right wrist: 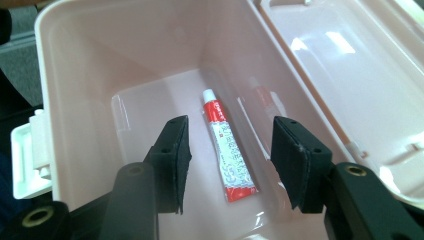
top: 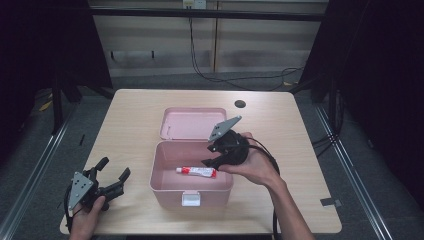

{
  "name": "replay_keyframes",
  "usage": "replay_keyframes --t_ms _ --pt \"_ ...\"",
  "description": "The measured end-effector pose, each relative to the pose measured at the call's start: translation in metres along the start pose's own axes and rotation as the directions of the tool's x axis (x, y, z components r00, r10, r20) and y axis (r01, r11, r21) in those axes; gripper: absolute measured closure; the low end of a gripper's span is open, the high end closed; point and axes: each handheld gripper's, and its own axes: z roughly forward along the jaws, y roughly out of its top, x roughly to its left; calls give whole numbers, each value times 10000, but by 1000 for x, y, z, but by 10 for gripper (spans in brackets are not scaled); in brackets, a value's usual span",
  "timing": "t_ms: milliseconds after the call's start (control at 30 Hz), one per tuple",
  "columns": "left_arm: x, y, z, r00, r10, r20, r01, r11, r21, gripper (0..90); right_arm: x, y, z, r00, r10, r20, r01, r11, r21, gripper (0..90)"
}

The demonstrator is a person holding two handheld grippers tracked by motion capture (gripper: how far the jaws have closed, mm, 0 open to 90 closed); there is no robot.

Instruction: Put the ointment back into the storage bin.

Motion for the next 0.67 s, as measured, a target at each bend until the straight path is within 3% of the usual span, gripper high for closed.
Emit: replay_keyframes --t_ms 167,400,667 --pt "0 0 0 10000 -10 3 10 10000 -1 157 -2 -9 -9 9992 351 175 -341 9980 -536 494" --pt "0 0 0 10000 -3 0 3 10000 -1 157 -5 -23 -20 9957 859 346 -806 9878 -1329 474" --pt "0 0 0 10000 -7 0 7 10000 -1 157 -7 -40 -31 9896 1415 259 -1324 9663 -2208 390"
